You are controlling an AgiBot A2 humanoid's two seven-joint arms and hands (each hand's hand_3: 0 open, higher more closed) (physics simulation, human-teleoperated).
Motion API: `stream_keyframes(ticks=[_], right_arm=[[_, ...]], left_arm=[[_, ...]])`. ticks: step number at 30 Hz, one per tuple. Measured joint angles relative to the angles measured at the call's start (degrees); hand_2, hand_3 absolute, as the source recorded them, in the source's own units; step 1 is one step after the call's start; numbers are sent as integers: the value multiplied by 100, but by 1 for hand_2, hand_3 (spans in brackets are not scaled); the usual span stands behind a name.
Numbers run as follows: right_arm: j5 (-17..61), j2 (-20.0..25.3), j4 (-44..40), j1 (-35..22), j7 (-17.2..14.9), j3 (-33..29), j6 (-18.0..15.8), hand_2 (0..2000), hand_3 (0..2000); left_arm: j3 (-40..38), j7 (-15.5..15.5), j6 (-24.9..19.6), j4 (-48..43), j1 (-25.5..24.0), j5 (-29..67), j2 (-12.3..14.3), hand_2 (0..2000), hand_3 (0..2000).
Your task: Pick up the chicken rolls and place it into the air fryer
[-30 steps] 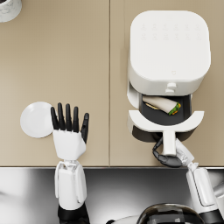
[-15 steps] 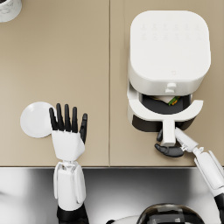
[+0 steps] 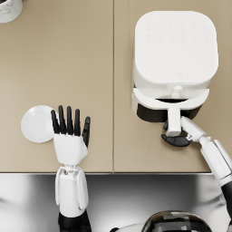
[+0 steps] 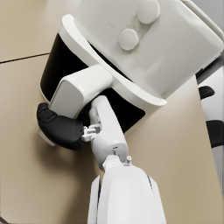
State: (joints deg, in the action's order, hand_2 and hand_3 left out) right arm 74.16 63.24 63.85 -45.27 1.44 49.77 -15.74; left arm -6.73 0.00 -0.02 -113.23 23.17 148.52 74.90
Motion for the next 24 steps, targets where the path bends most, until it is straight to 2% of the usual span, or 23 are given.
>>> stream_keyframes(ticks=[3, 7, 11, 24], right_arm=[[5, 198, -373, -166, 36, 20, 220, 2000, 2000], [9, 360, -717, -329, 51, 37, 196, 2000, 2000], [13, 530, -772, -150, 27, -365, 84, 2000, 2000], [12, 588, -789, -75, 65, -526, -11, 2000, 2000]], left_arm=[[10, 0, 0, 27, 14, 0, -8, 0, 0], [39, 0, 0, 52, 24, 0, -19, 0, 0], [51, 0, 0, 61, 19, 1, -23, 0, 0], [55, 0, 0, 64, 17, 1, -24, 0, 0]])
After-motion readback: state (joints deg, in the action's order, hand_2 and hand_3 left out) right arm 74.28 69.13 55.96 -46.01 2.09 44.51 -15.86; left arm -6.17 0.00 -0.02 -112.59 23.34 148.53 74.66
